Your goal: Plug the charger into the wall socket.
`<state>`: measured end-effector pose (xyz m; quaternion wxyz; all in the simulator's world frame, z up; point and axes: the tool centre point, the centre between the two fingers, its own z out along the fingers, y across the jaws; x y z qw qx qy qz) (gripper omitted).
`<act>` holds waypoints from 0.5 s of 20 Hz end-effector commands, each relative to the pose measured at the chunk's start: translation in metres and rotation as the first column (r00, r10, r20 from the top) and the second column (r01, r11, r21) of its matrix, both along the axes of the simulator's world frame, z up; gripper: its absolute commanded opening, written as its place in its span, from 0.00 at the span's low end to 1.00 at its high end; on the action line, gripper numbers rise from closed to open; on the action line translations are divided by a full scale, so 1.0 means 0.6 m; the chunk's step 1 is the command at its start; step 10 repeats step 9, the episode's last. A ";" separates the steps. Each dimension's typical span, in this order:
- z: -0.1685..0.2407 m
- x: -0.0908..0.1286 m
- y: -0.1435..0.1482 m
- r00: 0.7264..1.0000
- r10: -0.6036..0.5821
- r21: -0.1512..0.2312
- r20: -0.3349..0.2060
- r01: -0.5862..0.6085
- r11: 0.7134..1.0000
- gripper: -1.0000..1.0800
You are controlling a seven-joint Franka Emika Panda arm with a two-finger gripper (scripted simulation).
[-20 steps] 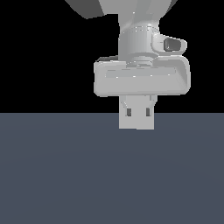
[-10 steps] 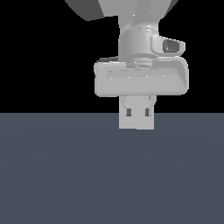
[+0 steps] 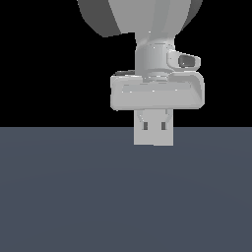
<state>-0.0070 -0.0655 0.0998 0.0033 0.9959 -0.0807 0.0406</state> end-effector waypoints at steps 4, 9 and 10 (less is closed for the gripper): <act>0.000 0.022 -0.004 1.000 0.000 0.000 0.000 0.000 1.000 0.00; 0.000 0.026 -0.004 1.000 0.000 0.000 0.000 0.000 1.000 0.00; 0.000 0.026 -0.004 1.000 0.000 0.000 0.000 0.000 1.000 0.00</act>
